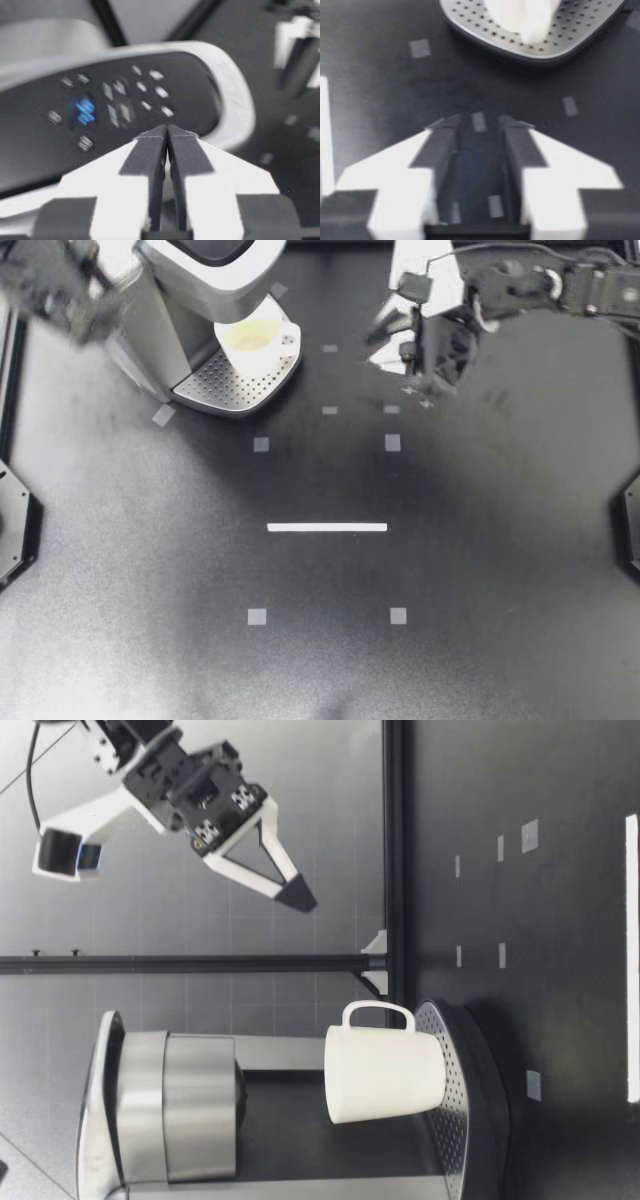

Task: Place the coffee capsule inside the capsule container, then place the cup onto the center of the cup tray.

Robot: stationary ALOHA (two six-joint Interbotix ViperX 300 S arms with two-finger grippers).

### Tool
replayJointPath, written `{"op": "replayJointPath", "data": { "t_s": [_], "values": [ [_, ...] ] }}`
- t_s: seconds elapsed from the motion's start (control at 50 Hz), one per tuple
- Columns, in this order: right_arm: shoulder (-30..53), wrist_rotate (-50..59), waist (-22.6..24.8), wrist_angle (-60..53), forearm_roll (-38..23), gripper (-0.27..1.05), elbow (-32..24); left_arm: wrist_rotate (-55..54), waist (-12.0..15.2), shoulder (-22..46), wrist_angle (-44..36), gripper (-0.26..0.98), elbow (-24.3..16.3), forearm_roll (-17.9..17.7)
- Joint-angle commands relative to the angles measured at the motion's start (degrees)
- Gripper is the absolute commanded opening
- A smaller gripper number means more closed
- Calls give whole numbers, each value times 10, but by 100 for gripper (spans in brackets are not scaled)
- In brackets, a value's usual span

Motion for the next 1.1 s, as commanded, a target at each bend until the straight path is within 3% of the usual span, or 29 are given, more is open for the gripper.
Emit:
{"op": "replayJointPath", "data": {
  "t_s": [0.0,0.1,0.2,0.34,0.58,1.08],
  "values": [
    [-22,-1,11,-4,10,31,-1,23,15,17,25,13,-53,-9],
    [-24,-1,17,-3,12,30,4,67,37,44,54,13,-93,-40],
    [-25,-2,21,-3,12,30,6,121,60,74,77,13,-127,-95],
    [-27,-3,25,-4,12,30,6,172,93,105,91,13,-151,-146],
    [-27,-3,33,-4,12,30,9,193,129,128,90,13,-157,-155],
    [-23,-4,33,-4,12,30,10,202,134,151,87,13,-154,-153]
  ]
}}
